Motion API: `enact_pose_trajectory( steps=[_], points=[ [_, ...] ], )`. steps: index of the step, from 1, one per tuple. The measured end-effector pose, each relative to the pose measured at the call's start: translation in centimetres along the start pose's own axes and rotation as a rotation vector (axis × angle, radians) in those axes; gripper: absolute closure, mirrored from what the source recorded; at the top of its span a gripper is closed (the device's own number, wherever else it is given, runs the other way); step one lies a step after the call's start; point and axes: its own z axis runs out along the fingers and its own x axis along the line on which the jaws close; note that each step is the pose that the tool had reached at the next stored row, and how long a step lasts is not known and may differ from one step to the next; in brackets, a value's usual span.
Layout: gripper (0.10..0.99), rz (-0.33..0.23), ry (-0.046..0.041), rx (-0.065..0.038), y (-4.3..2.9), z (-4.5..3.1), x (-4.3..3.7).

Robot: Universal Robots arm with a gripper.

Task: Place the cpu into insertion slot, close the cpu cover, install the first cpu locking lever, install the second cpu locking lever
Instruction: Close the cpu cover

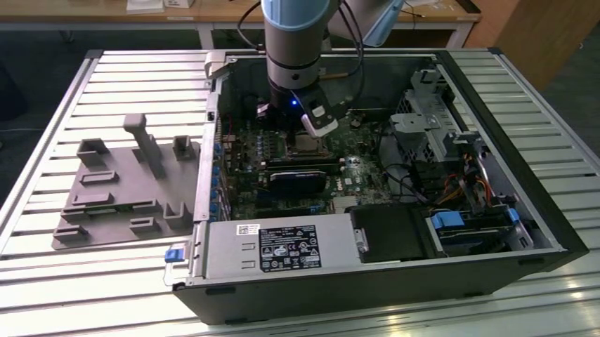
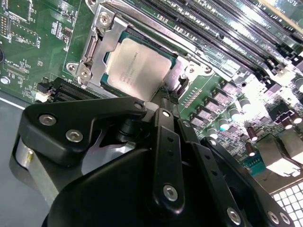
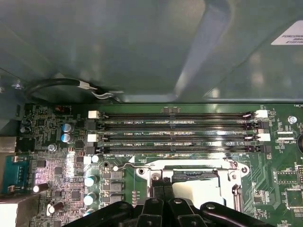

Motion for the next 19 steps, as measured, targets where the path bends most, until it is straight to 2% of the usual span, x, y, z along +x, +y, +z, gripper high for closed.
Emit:
enact_pose_trajectory(
  steps=[14,19],
  points=[
    [0.984,0.0,-0.0003,0.0,0.02,-0.01,-0.29],
    [0.984,0.0,-0.0002,0.0,0.07,-0.27,-0.31]
  ],
)
